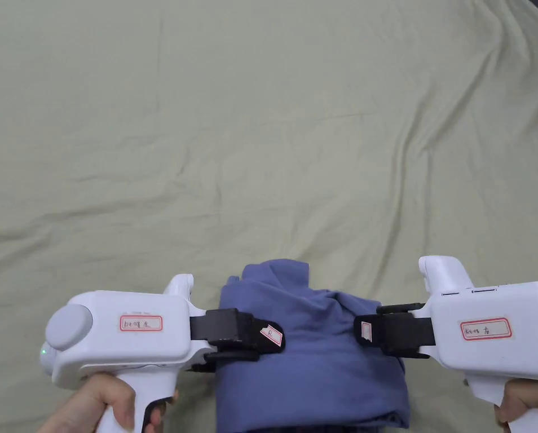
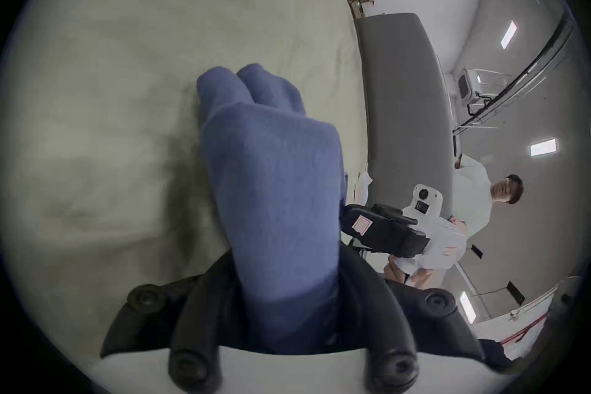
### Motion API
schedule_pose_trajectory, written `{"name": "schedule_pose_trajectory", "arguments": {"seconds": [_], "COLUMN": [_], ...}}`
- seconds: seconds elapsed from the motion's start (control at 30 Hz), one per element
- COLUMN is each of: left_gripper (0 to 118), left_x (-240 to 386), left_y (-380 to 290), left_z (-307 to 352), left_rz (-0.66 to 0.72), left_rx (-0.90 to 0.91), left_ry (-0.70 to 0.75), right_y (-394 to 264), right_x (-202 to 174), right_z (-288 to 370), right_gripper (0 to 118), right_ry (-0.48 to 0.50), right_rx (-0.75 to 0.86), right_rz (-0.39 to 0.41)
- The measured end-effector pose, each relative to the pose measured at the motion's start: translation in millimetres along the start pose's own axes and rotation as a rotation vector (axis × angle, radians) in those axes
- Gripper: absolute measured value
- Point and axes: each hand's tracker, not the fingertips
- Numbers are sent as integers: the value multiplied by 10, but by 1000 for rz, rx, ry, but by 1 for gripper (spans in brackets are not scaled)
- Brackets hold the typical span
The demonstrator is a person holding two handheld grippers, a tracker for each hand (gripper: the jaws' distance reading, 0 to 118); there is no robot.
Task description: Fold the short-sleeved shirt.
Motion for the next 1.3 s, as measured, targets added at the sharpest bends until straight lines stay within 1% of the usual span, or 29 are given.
{"name": "schedule_pose_trajectory", "arguments": {"seconds": [0.07, 0.13, 0.2, 0.27, 0.3, 0.33, 0.37, 0.4, 0.43, 0.47, 0.53, 0.6, 0.67, 0.73, 0.8, 0.83, 0.9, 0.97, 1.0, 1.03, 1.07, 1.1, 1.13, 1.2, 1.23, 1.3], "left_gripper": [26, 26, 26, 26, 26, 26, 26, 26, 26, 26, 26, 26, 26, 26, 26, 26, 26, 26, 28, 51, 87, 116, 118, 118, 118, 118], "left_x": [-23, -137, -228, -331, -385, -430, -491, -522, -563, -647, -754, -888, -1011, -1131, -1234, -1276, -1340, -1373, -1401, -1431, -1445, -1431, -1374, -1137, -1005, -717], "left_y": [41, 62, 35, 24, 17, 17, 13, -3, -31, -26, -87, -166, -253, -283, -300, -313, -341, -379, -397, -420, -444, -479, -535, -650, -698, -812], "left_z": [334, 685, 1158, 1584, 1795, 2056, 2303, 2480, 2711, 2949, 3269, 3471, 3630, 3717, 3787, 3796, 3795, 3837, 3883, 3956, 4010, 4048, 4097, 4195, 4255, 4333], "left_rz": [-70, -52, -17, -49, -38, -28, -29, -23, -17, -33, 2, 27, 19, 30, 54, 76, 94, 117, 140, 179, 210, 232, 210, 189, 173, 153], "left_rx": [22, 52, 106, 140, 156, 165, 167, 185, 209, 213, 234, 266, 254, 258, 269, 289, 296, 336, 351, 361, 358, 352, 335, 363, 382, 439], "left_ry": [83, 122, 191, 296, 351, 401, 451, 505, 577, 641, 751, 858, 933, 936, 925, 920, 885, 838, 801, 744, 711, 692, 720, 794, 869, 973], "right_y": [-28, -64, -77, -61, -42, -31, -24, -15, 14, 31, 51, 47, 23, -29, -104, -143, -179, -176, -167, -154, -141, -123, -109, -82, -74, -45], "right_x": [-156, -331, -592, -920, -1074, -1255, -1447, -1589, -1771, -1968, -2346, -2694, -3057, -3324, -3519, -3564, -3605, -3567, -3543, -3511, -3484, -3460, -3434, -3399, -3407, -3378], "right_z": [-19, -71, -169, -300, -372, -457, -552, -628, -732, -858, -1116, -1383, -1658, -1840, -1947, -1963, -1978, -1959, -1956, -1938, -1915, -1871, -1830, -1749, -1701, -1604], "right_gripper": [2, 2, 2, 2, 2, 2, 2, 2, 2, 2, 2, 2, 2, 2, 2, 2, 2, 2, 2, 2, 2, 2, 2, 2, 2, 2], "right_ry": [-46, -107, -212, -356, -399, -439, -463, -458, -449, -447, -463, -417, -369, -316, -288, -270, -245, -226, -224, -225, -225, -227, -226, -228, -233, -234], "right_rx": [-13, -6, 5, -6, -12, -8, 5, 5, 1, 2, 8, 37, 2, -20, -33, -47, -50, -69, -75, -76, -76, -72, -67, -47, -33, -10], "right_rz": [17, 32, 55, 74, 80, 104, 147, 182, 196, 182, 186, 236, 244, 300, 344, 359, 360, 364, 366, 367, 368, 365, 364, 372, 373, 360]}}
